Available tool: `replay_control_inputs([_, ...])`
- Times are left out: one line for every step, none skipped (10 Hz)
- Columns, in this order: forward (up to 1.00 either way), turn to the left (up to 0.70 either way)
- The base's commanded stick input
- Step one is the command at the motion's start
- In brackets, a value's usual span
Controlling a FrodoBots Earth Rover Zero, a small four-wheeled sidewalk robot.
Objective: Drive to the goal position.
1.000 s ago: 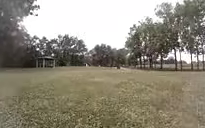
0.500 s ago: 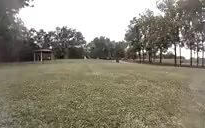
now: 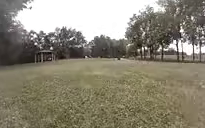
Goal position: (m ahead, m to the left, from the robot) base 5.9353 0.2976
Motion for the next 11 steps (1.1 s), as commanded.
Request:
replay_control_inputs([0.70,0.00])
replay_control_inputs([0.70,0.00])
replay_control_inputs([0.70,0.00])
replay_control_inputs([0.70,0.00])
replay_control_inputs([0.70,0.00])
replay_control_inputs([0.70,0.00])
replay_control_inputs([0.70,0.00])
replay_control_inputs([0.70,0.00])
replay_control_inputs([0.70,0.00])
replay_control_inputs([0.70,0.00])
replay_control_inputs([0.70,0.00])
